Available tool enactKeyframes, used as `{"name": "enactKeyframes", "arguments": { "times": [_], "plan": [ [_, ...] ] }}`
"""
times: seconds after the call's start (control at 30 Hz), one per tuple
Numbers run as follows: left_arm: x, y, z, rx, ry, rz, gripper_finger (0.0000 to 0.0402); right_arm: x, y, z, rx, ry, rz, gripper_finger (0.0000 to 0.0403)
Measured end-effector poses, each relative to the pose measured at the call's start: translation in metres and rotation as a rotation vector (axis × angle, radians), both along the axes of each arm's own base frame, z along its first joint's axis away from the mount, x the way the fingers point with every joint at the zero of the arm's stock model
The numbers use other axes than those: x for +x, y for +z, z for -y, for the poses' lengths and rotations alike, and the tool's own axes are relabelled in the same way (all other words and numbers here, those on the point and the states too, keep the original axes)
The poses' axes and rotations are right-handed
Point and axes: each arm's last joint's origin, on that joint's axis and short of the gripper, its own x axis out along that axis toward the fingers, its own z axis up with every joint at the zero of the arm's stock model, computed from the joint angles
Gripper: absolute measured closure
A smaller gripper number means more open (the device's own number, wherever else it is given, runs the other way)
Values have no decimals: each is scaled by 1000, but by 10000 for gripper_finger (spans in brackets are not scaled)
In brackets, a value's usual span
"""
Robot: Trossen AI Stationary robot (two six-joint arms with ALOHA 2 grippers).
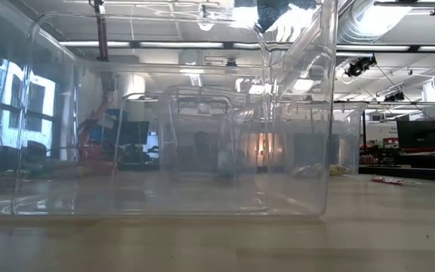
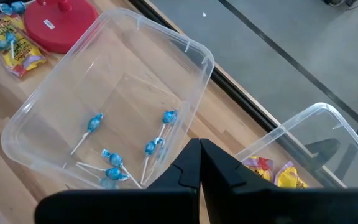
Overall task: Sort candy
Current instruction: Put the blue lollipop into the top left transparent bin
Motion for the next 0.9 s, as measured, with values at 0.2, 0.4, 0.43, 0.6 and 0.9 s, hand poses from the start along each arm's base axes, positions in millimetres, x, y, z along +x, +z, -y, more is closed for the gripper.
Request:
{"name": "enactKeyframes", "arguments": {
  "times": [0.2,0.4,0.43,0.6,0.9],
  "plan": [
    [-1,1,-1,14,-8,17,342,0,0,0,-5,9,-7,403],
    [0,27,-7,-47,-43,172,356,0,0,0,-5,9,-7,403],
    [0,36,-8,-83,-64,205,356,0,0,0,-5,9,-7,403],
    [-2,95,-37,-184,-61,470,356,0,0,0,-5,9,-7,403],
    [-5,171,-154,292,281,1175,356,0,0,0,3,-5,8,403]
  ]
}}
